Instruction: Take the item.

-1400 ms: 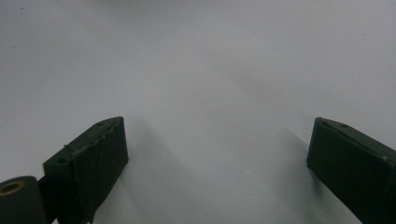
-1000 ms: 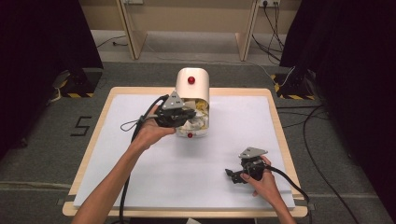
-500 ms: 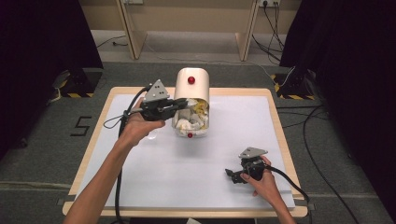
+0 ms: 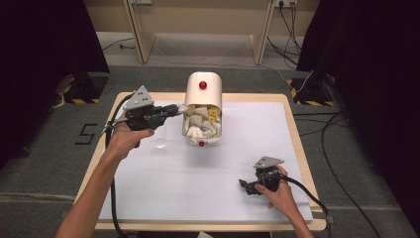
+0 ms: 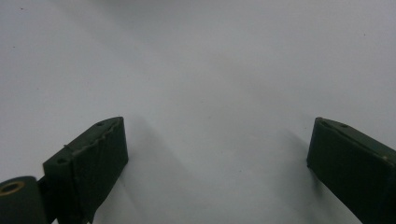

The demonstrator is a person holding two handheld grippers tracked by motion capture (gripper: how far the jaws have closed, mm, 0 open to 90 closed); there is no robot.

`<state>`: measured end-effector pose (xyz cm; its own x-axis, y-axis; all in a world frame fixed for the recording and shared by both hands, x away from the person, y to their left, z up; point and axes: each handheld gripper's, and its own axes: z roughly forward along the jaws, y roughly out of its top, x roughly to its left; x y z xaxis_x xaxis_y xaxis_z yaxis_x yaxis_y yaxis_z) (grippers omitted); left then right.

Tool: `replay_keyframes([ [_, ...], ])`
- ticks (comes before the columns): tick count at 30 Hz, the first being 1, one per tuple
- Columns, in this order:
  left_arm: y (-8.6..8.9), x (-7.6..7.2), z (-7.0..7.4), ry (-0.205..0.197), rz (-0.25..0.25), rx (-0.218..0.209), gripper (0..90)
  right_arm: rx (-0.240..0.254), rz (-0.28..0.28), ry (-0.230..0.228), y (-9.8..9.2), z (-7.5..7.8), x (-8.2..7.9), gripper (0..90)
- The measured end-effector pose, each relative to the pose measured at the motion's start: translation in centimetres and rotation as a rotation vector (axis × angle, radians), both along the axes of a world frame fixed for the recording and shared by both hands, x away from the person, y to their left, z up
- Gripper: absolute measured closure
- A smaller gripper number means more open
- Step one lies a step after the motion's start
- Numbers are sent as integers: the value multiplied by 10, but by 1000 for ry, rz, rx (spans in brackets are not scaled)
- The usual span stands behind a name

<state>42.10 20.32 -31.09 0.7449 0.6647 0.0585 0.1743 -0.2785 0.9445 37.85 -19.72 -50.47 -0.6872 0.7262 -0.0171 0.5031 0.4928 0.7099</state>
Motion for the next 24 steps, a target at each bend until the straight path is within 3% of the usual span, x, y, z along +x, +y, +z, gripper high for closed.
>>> replay_keyframes([
  [13,49,3,-26,37,118,-37,845,-1,-1,-1,0,0,0,56],
  [24,68,11,-57,72,199,-36,845,0,-1,1,0,0,0,56],
])
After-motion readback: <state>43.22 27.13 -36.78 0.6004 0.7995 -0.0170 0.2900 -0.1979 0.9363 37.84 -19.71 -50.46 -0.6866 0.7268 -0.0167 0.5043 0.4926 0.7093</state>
